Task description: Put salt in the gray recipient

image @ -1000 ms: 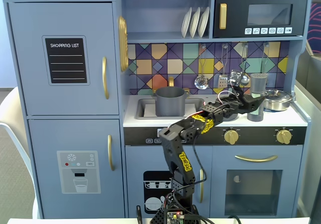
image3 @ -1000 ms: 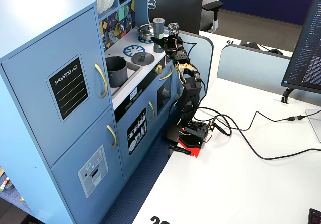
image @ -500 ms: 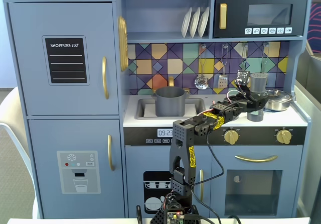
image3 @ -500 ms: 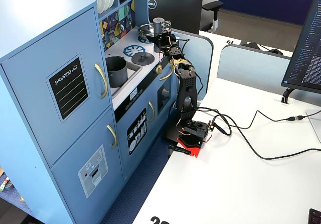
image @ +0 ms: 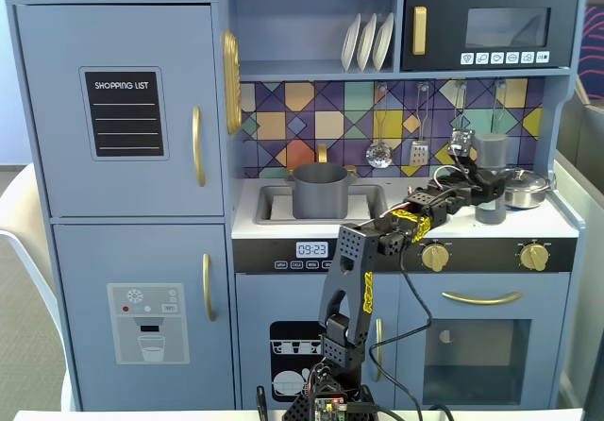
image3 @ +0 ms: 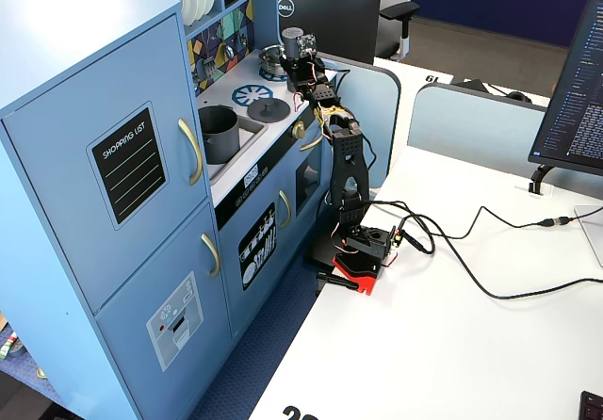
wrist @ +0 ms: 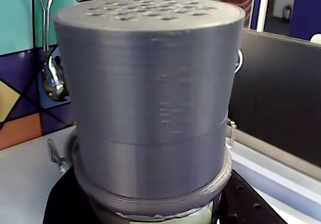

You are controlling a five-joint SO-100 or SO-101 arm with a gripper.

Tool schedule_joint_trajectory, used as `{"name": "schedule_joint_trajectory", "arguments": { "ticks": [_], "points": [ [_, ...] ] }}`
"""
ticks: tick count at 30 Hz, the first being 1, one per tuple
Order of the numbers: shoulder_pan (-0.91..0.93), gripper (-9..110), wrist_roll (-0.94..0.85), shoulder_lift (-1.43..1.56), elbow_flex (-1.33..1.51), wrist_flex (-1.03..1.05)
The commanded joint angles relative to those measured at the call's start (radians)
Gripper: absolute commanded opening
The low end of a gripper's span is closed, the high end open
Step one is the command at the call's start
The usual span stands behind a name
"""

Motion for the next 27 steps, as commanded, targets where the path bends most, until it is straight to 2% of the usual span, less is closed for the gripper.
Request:
{"name": "schedule_joint_trajectory", "arguments": {
  "ticks": [1,5,8,11,18,22,27],
  "points": [
    [-0.029,0,0.118,0.074,-0.156,-0.058],
    [-0.049,0,0.213,0.233,-0.193,0.017],
    [-0.103,0,0.380,0.370,-0.219,0.258],
    [-0.207,0,0.655,0.494,-0.218,0.534],
    [-0.644,0,1.460,0.629,-0.212,0.887],
    [-0.881,0,1.810,0.606,-0.176,0.925],
    [-0.968,0,2.128,0.531,-0.167,0.781]
  ]
}}
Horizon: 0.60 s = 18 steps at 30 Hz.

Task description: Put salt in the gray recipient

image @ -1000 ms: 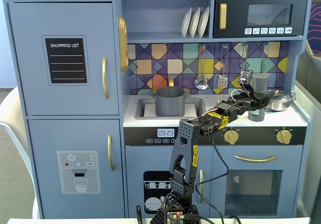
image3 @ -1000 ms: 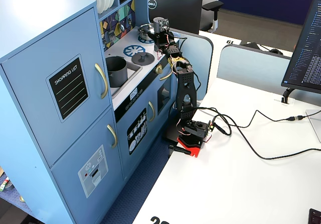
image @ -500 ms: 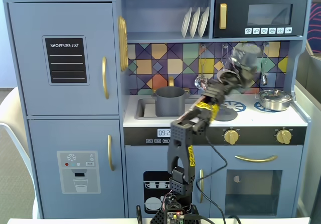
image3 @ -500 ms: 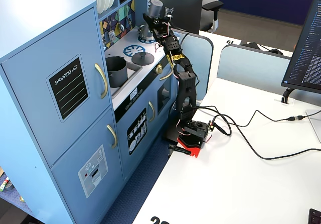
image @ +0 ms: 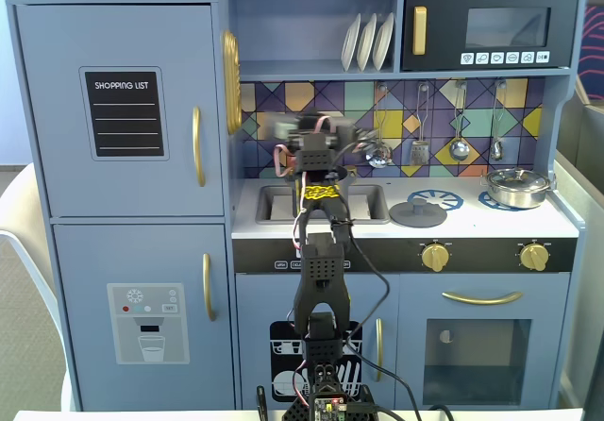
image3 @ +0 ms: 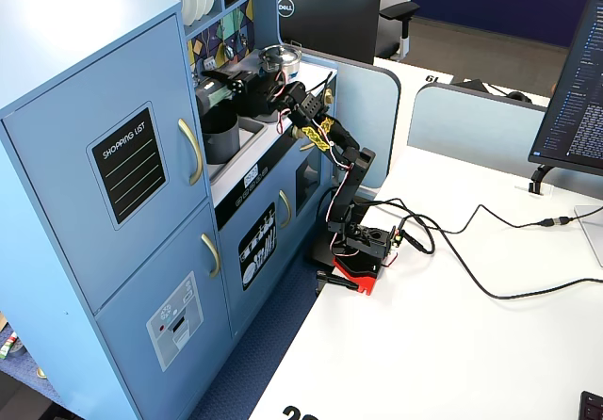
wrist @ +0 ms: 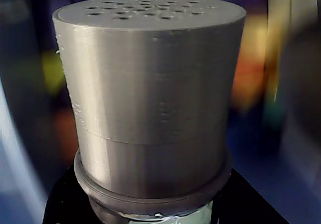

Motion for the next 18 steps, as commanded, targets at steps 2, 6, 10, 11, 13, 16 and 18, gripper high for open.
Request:
{"name": "schedule_joint_trajectory", "arguments": {
  "ticks": [2,6,10,11,13,16,18],
  "points": [
    [-0.084,0,0.318,-0.032,-0.064,-0.135],
    [-0.107,0,0.396,-0.078,-0.104,-0.176],
    [-0.101,0,0.474,-0.112,-0.141,-0.189],
    [-0.101,0,0.474,-0.114,-0.138,-0.196],
    [-0.087,0,0.474,-0.115,-0.123,-0.199],
    [-0.049,0,0.476,-0.103,-0.069,-0.195],
    [-0.021,0,0.499,-0.094,-0.034,-0.186]
  ]
}}
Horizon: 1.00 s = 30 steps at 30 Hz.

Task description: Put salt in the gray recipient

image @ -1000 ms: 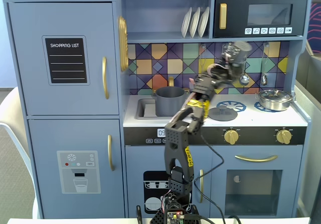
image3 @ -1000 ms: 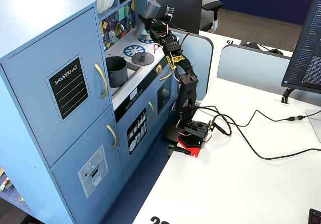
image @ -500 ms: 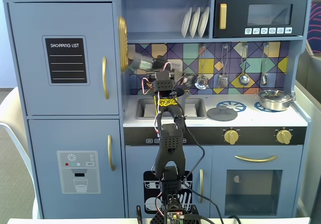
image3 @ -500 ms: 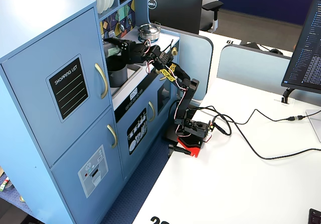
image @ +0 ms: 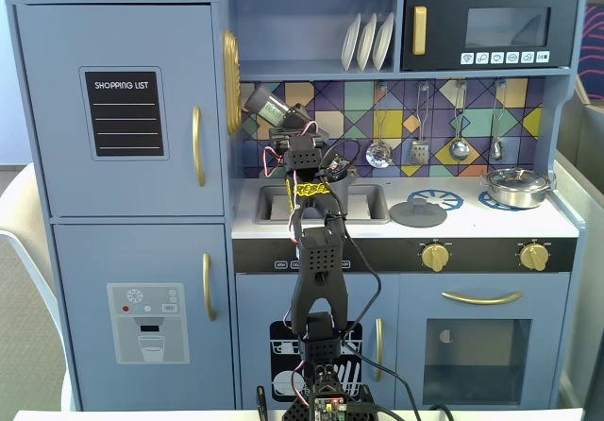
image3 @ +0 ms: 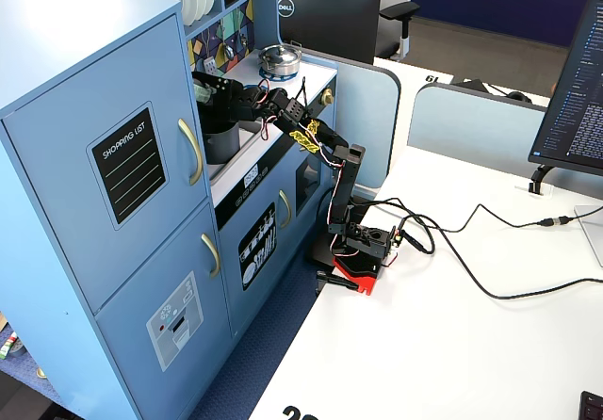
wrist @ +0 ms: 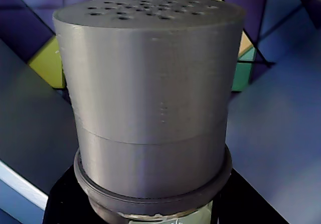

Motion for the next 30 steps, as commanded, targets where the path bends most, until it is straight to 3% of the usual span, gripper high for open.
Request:
{"name": "schedule_joint_trajectory", "arguments": {
  "ticks": [1,6,11,19,30],
  "points": [
    [0.067,0,0.061,0.031,0.009,-0.005],
    [0.106,0,0.133,0.012,0.015,0.046],
    [0.067,0,0.092,0.005,0.000,-0.048],
    [0.009,0,0.055,-0.083,-0.250,-0.064],
    [0.112,0,0.121,0.032,0.078,-0.044]
  ]
}}
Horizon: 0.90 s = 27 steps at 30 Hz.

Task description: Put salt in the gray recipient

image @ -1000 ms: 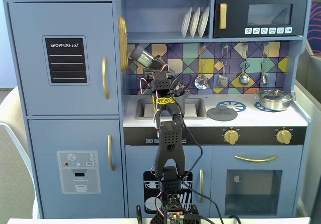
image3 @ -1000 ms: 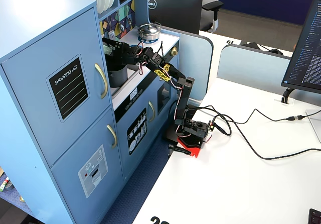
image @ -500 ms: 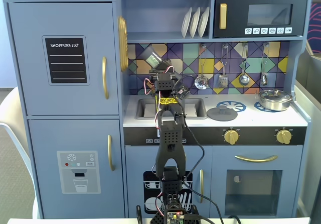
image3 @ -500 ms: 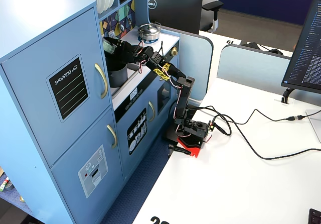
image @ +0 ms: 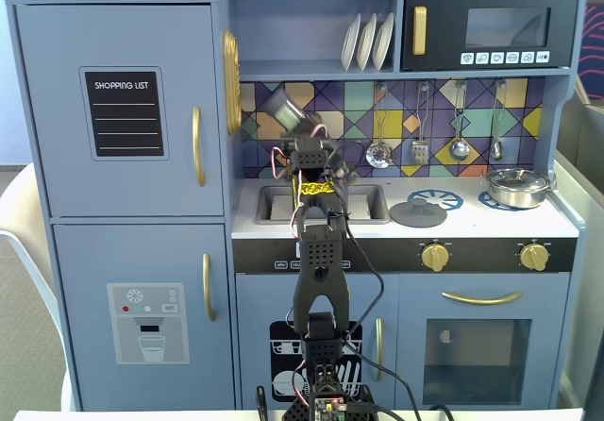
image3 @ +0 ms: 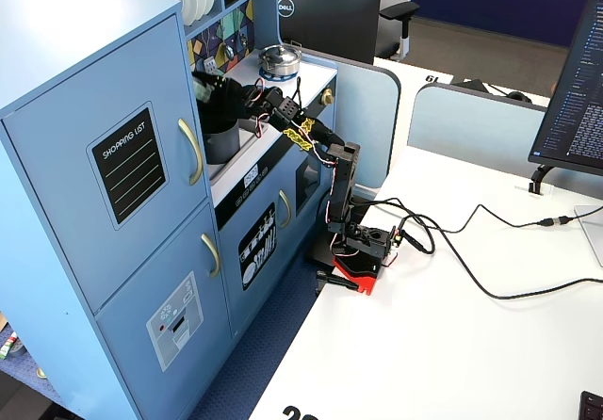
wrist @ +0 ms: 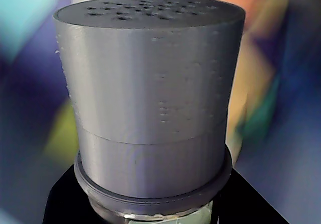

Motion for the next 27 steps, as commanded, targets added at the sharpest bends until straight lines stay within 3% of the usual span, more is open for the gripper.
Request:
{"name": "schedule_joint_trajectory", "arguments": {
  "ticks": [1,6,17,27],
  "points": [
    [0.028,0,0.021,0.115,0.077,-0.038],
    [0.009,0,0.005,0.112,0.077,-0.084],
    [-0.083,0,-0.078,-0.005,-0.270,-0.054],
    [0.025,0,-0.020,0.109,0.038,-0.075]
  ]
}}
